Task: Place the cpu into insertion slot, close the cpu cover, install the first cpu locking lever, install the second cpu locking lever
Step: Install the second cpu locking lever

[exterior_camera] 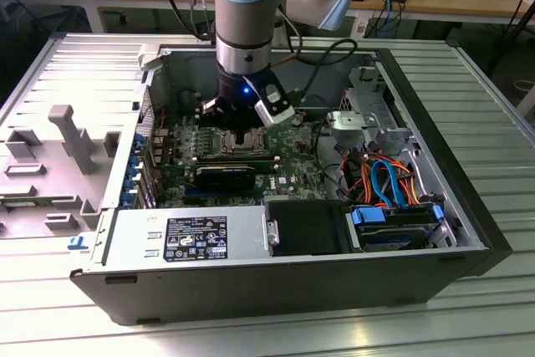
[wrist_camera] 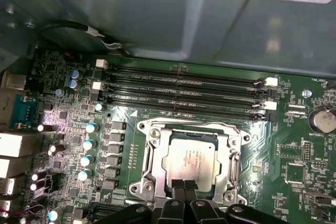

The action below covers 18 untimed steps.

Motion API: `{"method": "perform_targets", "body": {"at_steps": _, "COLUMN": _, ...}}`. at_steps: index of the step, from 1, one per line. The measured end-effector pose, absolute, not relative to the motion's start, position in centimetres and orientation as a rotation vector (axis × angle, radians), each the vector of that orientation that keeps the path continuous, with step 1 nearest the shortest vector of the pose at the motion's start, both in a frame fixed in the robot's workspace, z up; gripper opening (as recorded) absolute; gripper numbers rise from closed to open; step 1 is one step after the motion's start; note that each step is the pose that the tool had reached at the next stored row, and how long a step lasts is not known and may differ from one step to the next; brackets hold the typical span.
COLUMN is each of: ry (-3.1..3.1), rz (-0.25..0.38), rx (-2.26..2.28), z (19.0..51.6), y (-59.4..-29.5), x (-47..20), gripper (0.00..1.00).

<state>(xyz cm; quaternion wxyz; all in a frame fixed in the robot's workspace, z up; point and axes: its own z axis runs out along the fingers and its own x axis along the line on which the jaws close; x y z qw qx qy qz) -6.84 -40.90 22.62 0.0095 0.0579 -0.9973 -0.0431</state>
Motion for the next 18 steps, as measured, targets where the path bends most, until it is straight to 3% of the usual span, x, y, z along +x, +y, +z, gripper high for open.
{"method": "perform_targets", "body": {"at_steps": 18, "ry": -3.114, "rz": -0.135, "rx": 0.181, "z": 25.9, "y": -40.9, "x": -6.8, "gripper": 0.11}}
